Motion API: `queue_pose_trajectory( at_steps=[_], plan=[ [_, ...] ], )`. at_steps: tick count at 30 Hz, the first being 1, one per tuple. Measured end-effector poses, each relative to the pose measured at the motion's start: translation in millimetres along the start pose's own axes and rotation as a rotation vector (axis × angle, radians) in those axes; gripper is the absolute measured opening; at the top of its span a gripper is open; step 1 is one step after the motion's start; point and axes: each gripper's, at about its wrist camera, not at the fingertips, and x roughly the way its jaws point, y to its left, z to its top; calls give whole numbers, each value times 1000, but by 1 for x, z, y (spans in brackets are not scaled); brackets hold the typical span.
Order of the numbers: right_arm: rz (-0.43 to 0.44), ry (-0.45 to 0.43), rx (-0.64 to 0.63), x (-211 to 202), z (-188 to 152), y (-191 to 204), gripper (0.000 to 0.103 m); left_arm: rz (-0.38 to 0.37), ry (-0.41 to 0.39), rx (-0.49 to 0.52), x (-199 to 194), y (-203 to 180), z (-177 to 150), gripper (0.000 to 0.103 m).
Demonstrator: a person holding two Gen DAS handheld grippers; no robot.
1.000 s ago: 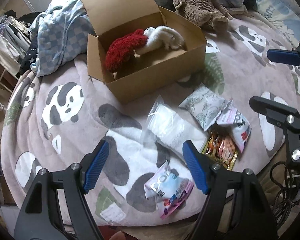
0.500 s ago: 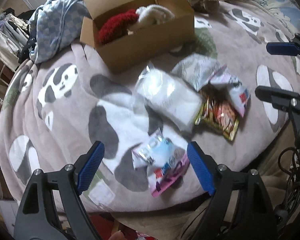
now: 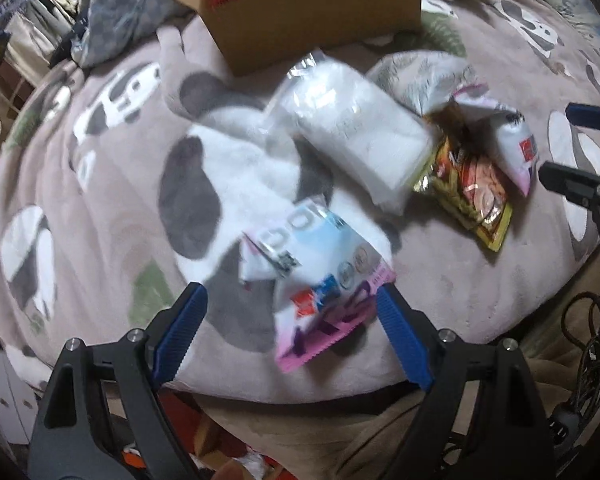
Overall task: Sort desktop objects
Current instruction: 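Grasp the white snack packet with the left tool while the right tool grasps the FRESH FOOD packet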
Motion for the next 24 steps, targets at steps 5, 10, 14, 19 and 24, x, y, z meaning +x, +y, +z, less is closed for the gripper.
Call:
queue_pose_trajectory(
  at_steps=[5, 10, 14, 19, 24],
  plan=[
    [-17, 1, 7, 10, -1, -5, 84, 23, 34, -42, 16, -2, -5, 86],
    [-26, 15, 20, 21, 3, -12, 84, -30, 67, -88, 29, 0, -4, 86],
    [-32, 16, 34, 30, 5, -18, 86, -63, 73, -111, 34, 2, 1, 86],
    [-16, 45, 61, 45, 10, -26, 89, -64, 94, -129, 45, 0, 11, 92],
    [-1, 60, 76, 56, 15, -29, 90, -80, 118, -160, 58, -2, 19, 97]
  ],
)
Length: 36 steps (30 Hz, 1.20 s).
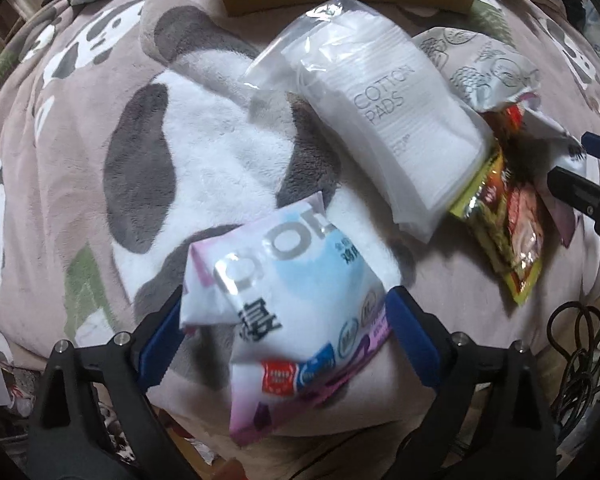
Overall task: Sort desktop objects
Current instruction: 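Grasp the white snack packet with the left tool while the right tool grasps the FRESH FOOD packet, then lift both packets and carry them toward the cardboard box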
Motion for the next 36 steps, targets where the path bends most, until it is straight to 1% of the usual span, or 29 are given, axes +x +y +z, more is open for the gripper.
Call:
queue_pose_trajectory(
  at_steps=[5, 10, 17, 20, 23, 25, 26, 27, 30, 34, 36],
  plan=[
    [8, 19, 7, 12, 6, -2, 90, 23, -3, 3, 9, -7, 2, 102],
    [15, 36, 32, 26, 9, -6, 90, 35, 7, -4, 20, -11, 4, 103],
    [73, 59, 102, 42, 8, -15, 90, 10, -9, -27, 23, -13, 3, 103],
    [90, 42, 128, 44, 5, -19, 90, -23, -17, -15, 23, -12, 2, 103],
    [117, 26, 152, 44, 0, -22, 90, -39, -38, -13, 20, -12, -1, 102],
    [137, 22, 174, 43, -3, -25, 86, -41, -59, -10, 16, -15, -4, 96],
    [143, 19, 182, 43, -4, -27, 81, -41, -68, -7, 13, -17, -5, 89],
    [143, 15, 185, 41, -5, -27, 74, -39, -79, -6, 9, -18, -7, 79],
    [140, -2, 185, 36, -9, -28, 66, -40, -101, 1, 0, -22, -10, 73],
    [151, -18, 200, 30, -15, -31, 63, -58, -112, -4, -9, -21, -14, 70],
    [151, -28, 210, 24, -19, -32, 62, -43, -123, -4, -14, -21, -17, 69]
  ],
)
